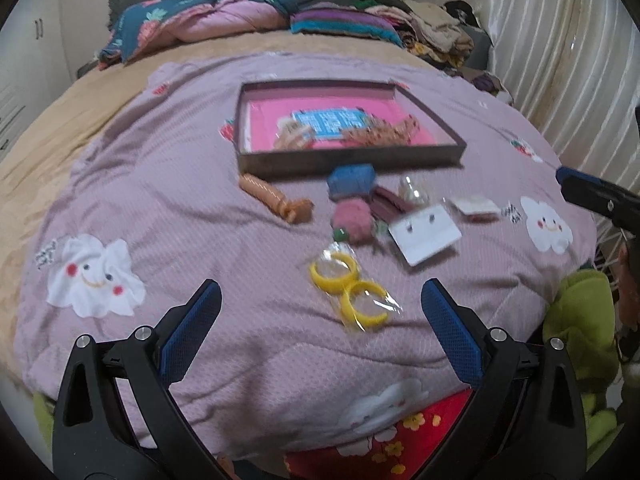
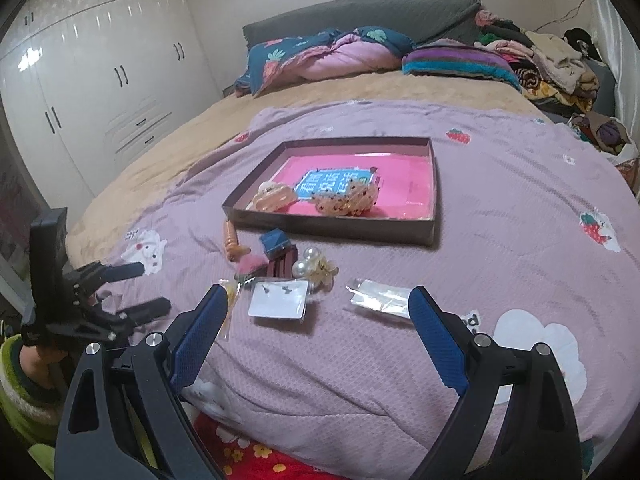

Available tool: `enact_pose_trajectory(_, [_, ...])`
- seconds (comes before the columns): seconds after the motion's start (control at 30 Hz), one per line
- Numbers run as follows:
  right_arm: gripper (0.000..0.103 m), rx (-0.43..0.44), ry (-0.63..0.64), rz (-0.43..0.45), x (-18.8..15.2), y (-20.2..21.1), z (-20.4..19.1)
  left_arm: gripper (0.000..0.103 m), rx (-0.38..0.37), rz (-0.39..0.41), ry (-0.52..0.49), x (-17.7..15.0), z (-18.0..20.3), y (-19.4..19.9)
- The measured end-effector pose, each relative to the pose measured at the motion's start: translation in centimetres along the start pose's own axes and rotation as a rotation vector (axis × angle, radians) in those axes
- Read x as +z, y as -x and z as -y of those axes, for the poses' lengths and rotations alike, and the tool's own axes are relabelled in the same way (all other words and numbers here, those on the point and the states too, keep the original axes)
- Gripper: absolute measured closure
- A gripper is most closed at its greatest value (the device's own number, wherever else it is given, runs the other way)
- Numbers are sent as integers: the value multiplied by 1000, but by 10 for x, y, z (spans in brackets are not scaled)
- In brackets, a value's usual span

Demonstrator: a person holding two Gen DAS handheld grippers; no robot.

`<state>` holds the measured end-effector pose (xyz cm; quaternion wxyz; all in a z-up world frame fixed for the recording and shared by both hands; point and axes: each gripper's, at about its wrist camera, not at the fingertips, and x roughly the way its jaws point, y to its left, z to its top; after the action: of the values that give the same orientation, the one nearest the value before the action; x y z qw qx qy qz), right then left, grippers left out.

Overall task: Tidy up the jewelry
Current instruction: 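Grasp the bagged yellow hoop earrings with the left tool while the right tool grasps the pearl earrings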

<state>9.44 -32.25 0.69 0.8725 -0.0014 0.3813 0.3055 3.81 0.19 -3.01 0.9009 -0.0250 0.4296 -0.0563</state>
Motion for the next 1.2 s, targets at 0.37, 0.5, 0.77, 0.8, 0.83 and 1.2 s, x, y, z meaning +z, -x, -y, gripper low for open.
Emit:
enact_pose_trajectory(0.37, [12, 4, -19, -49, -2, -22, 9, 9, -66, -98, -3, -9, 19, -47])
enact_pose_trajectory(0.5, [12, -14, 2, -75, 3, -38, 10, 24, -27, -94, -22, -7, 23, -62])
enact_pose_trajectory(0.77, [12, -4, 47, -162, 13, -91, 5, 50, -7, -87, -31, -5, 16, -70])
enact_pose_trajectory(0.8, [12, 4, 40, -174, 15, -99, 5, 52, -9, -85, -29, -5, 15, -69])
enact_pose_trajectory(0.83, [14, 14, 32, -179, 16, -103, 5, 53, -12, -83, -25, -5, 13, -69])
enact_pose_trajectory(1.2, [49, 86, -58, -309, 27, -157, 9, 58, -18, -59, 25, -4, -6, -55])
